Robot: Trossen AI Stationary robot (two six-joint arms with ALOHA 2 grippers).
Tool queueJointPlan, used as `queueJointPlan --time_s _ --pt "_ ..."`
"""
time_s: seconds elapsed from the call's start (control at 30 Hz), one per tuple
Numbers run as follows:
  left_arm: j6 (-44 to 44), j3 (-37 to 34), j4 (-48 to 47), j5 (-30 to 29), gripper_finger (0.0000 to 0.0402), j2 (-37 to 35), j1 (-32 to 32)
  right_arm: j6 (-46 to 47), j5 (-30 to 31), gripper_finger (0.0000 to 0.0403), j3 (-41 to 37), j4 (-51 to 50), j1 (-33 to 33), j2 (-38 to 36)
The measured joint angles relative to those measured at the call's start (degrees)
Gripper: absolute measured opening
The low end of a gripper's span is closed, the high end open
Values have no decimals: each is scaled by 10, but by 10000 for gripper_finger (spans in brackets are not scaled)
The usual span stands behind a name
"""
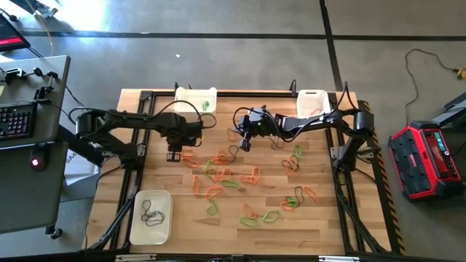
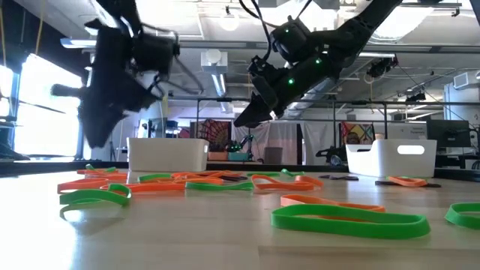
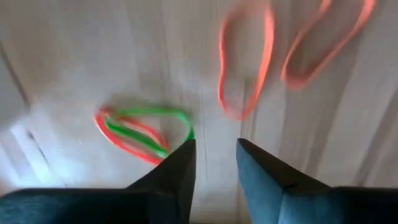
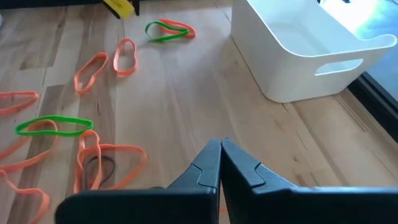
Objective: Sort rubber bands into baskets
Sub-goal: Put the green rubber band into the top left white bin
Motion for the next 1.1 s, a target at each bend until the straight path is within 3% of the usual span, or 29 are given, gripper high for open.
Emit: queueJointPlan --time_s 0.13,0.33,0.87,1.1 --pt "22 -37 29 -41 121 0 12 -3 0 0 0 0 0 0" --pt "60 -62 93 -45 121 0 20 -5 0 0 0 0 0 0" --pt "132 -65 103 -40 121 0 50 -5 0 0 0 0 0 0" --pt "146 -112 113 -58 120 0 49 -7 0 0 0 0 0 -1"
